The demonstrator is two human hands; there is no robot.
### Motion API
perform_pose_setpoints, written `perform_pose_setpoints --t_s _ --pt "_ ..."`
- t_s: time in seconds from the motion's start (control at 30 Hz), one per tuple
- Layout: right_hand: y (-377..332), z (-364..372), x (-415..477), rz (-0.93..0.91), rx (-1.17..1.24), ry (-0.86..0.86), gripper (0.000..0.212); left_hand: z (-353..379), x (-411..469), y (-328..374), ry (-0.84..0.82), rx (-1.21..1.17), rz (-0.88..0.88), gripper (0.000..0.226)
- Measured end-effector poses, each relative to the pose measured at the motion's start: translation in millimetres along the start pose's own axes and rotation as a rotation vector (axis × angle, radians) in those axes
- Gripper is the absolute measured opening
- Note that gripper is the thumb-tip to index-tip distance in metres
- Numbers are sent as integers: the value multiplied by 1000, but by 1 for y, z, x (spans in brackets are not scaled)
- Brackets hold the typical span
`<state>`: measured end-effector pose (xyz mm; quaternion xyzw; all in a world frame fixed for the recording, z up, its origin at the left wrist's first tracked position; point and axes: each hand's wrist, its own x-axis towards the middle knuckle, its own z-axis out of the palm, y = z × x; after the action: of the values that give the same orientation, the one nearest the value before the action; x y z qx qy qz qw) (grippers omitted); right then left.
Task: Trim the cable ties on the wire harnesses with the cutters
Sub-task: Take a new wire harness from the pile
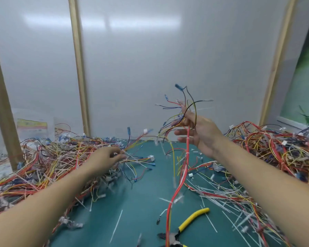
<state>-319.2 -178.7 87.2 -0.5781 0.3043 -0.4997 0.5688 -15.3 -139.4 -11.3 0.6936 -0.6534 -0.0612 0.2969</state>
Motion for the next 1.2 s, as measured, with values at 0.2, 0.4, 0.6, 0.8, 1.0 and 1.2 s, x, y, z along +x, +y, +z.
perform_pose_setpoints --t_s 0.2,0.4,0.6,0.8,1.0,1.2 --pt "22 -16 9 -7 -328 162 29 -53 20 13 323 -197 60 17" --pt "48 -20 19 183 -287 320 24 -99 20 23 -60 -574 93 6" --pt "21 -21 29 116 -413 384 26 -134 14 21 -94 -341 126 25" --pt "12 -7 37 106 -335 405 21 -155 29 58 282 -550 188 30" --pt "24 26 27 166 -146 99 22 -136 17 91 52 -297 235 17" --pt "13 26 33 90 -189 135 22 -160 28 92 136 -504 114 23"
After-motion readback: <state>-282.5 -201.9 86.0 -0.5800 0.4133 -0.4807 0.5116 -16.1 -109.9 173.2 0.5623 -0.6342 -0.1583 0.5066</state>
